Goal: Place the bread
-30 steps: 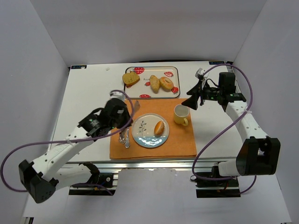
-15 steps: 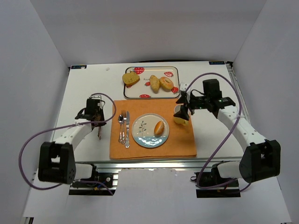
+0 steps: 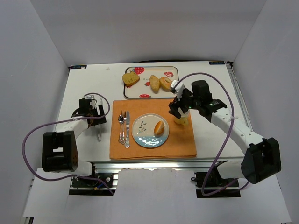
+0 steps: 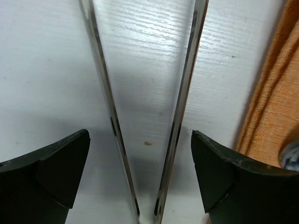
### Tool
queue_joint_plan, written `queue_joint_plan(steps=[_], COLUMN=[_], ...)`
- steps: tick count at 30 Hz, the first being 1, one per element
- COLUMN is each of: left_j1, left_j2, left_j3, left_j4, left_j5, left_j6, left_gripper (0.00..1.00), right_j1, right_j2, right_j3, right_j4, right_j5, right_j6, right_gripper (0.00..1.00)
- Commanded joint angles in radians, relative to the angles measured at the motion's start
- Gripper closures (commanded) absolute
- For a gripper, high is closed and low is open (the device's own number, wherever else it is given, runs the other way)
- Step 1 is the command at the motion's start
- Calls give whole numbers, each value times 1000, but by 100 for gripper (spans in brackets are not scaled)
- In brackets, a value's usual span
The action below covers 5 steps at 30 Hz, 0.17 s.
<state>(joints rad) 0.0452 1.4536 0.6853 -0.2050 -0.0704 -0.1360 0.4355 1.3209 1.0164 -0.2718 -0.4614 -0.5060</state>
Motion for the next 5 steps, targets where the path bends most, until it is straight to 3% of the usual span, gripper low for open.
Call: queue_joint_plan(steps=[1, 5], left_j1=[8, 8], left_j2=[-113, -245], left_j3=[3, 13], left_j4=[-8, -39], left_j5=[1, -14], left_j6=[-19, -83], left_gripper=[2, 2], right_j1=[60, 62], right_j2=[-17, 3], right_j3=[14, 82], right_j4=[115, 115], right_j5=[277, 314], right_j6=[161, 214], right_gripper=[11, 10])
